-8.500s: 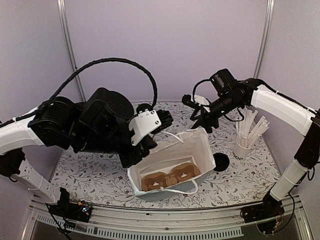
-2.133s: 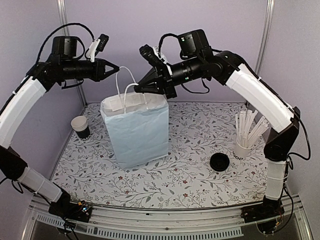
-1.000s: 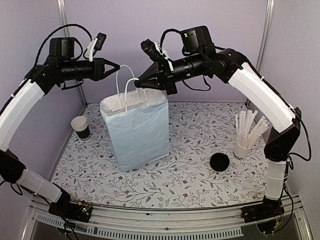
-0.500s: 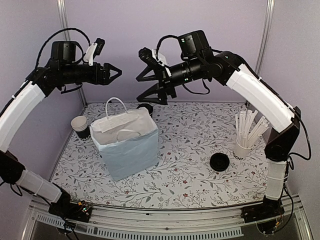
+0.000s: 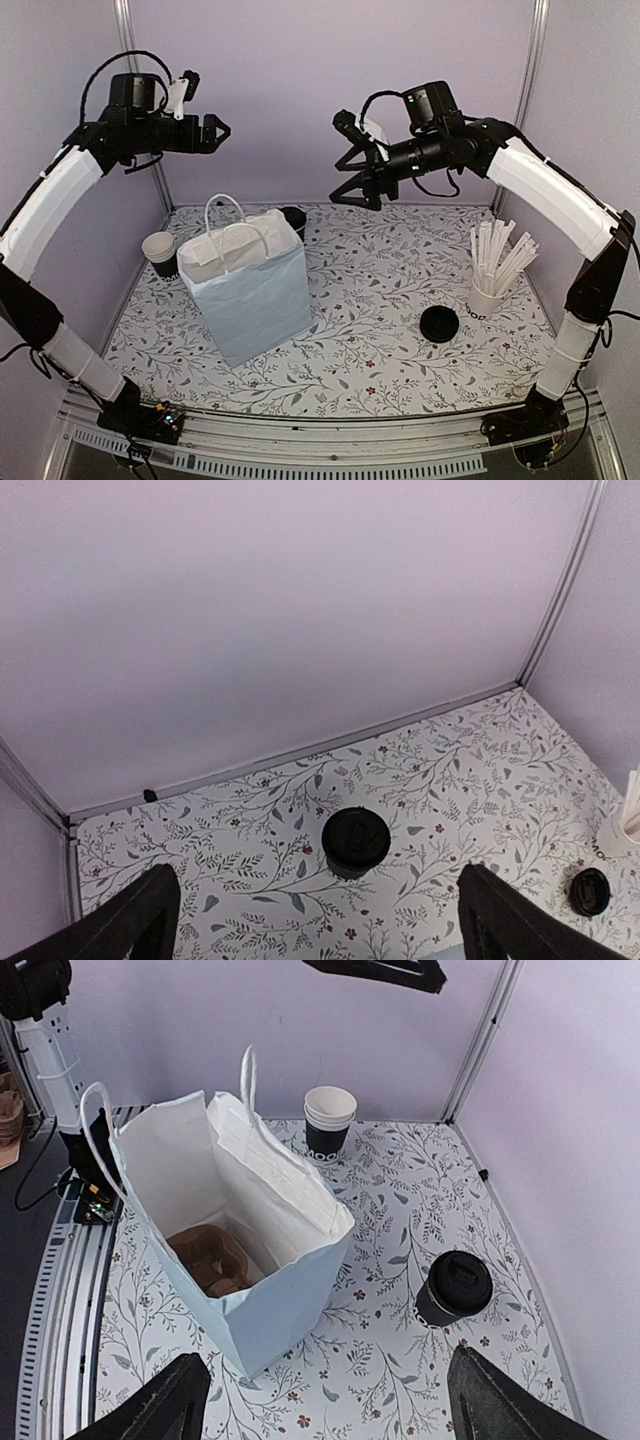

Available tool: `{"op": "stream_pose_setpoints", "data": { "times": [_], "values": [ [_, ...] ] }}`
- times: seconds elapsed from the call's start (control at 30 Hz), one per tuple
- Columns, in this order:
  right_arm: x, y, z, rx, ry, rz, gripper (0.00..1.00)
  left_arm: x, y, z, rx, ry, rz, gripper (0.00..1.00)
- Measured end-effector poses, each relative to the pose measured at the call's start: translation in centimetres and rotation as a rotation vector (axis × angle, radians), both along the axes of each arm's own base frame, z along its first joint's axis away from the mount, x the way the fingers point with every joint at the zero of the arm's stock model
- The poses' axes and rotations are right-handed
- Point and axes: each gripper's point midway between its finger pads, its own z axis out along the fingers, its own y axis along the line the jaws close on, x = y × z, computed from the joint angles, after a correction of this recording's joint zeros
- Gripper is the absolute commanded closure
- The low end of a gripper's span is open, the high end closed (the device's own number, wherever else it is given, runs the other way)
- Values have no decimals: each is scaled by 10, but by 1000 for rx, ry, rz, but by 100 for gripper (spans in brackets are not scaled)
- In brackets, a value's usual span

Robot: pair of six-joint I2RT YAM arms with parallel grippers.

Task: Pack the takeout coffee

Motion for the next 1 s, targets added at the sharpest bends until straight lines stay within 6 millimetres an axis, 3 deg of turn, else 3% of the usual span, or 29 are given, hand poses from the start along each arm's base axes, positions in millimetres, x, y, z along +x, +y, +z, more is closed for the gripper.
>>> {"op": "stream_pose_setpoints", "data": {
  "times": [0.13, 0.3, 0.43, 0.67, 0.83, 1.0],
  "values": [
    [10, 0, -21, -40, 20, -67, 15, 44, -7, -63, 35, 147, -4, 2],
    [26, -3, -30, -58, 2, -142, 14, 76, -24, -128, 61, 300, -66, 0],
    [38, -8, -45, -95, -6, -210, 13, 95, -36, -154, 59, 351, -103, 0],
    [56, -9, -61, -120, 2, -272, 13, 135, -59, -171, 30, 359, -161, 0],
    [60, -5, -76, -142, 28, -275, 13, 146, -67, -204, 44, 410, -166, 0],
    [61, -4, -79, -146, 32, -276, 13, 150, -78, -240, 91, 456, -156, 0]
  ]
}}
